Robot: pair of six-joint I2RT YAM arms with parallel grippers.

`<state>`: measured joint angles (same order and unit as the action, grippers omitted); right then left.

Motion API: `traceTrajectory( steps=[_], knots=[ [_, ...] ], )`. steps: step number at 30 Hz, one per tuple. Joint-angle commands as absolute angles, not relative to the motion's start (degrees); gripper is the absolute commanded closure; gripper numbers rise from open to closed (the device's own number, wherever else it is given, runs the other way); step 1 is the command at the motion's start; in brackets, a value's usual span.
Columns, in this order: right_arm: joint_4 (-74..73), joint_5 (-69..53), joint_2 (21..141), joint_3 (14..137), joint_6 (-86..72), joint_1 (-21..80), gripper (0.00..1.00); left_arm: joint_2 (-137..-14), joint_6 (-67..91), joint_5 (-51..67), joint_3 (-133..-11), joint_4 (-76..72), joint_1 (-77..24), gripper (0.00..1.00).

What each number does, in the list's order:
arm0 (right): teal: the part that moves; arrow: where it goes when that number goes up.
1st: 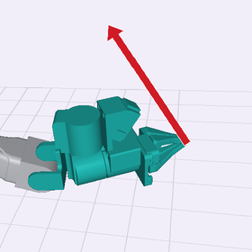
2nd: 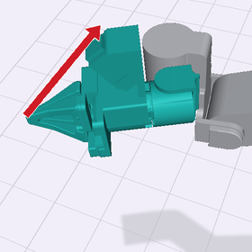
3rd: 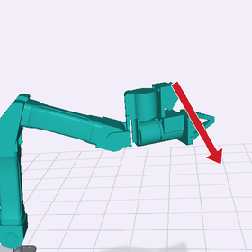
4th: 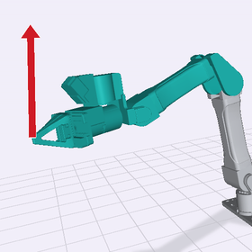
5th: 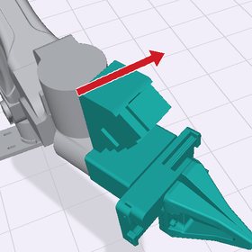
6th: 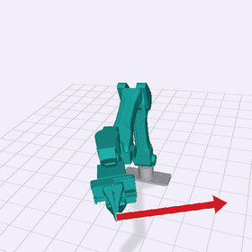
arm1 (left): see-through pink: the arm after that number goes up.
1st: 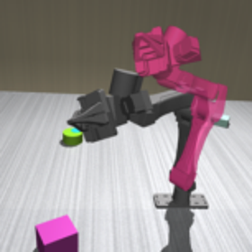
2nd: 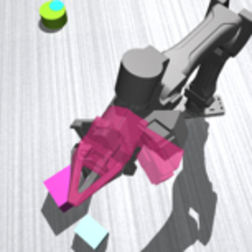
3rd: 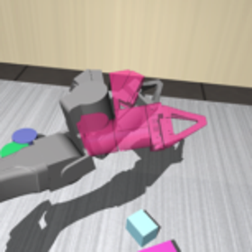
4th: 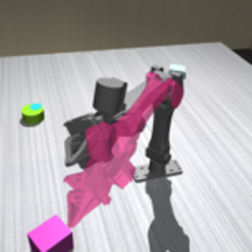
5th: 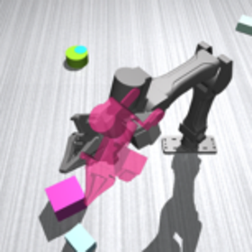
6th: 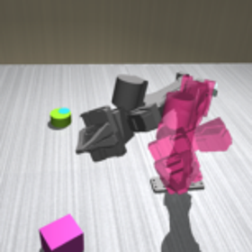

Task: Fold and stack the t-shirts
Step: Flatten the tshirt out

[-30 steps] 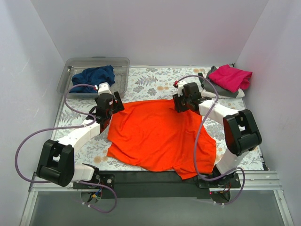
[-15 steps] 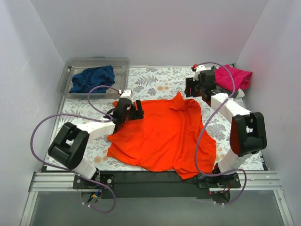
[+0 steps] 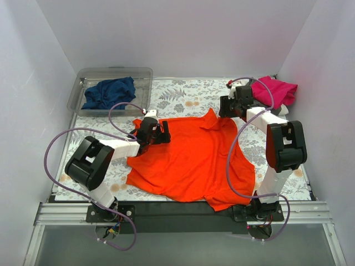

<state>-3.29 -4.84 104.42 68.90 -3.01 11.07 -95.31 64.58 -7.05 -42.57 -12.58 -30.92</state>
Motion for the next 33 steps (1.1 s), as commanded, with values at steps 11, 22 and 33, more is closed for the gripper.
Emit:
traceTrajectory(
  steps=[11, 22, 33],
  knots=[
    [-2.4, -14.0, 107.1, 70.0, -3.9, 9.7, 0.54, -95.8, 64.4, -8.5, -43.9, -14.0, -30.8, 0.27],
    [-2.7, -13.2, 107.3, 70.2, -4.5, 9.1, 0.96, -95.8, 64.2, -9.0, -43.8, -13.5, -30.6, 0.27],
    [-3.4, -4.1, 103.2, 75.8, -4.4, 8.6, 0.99, -95.5, 64.2, -9.3, -43.7, -13.3, -29.7, 0.26]
  ],
)
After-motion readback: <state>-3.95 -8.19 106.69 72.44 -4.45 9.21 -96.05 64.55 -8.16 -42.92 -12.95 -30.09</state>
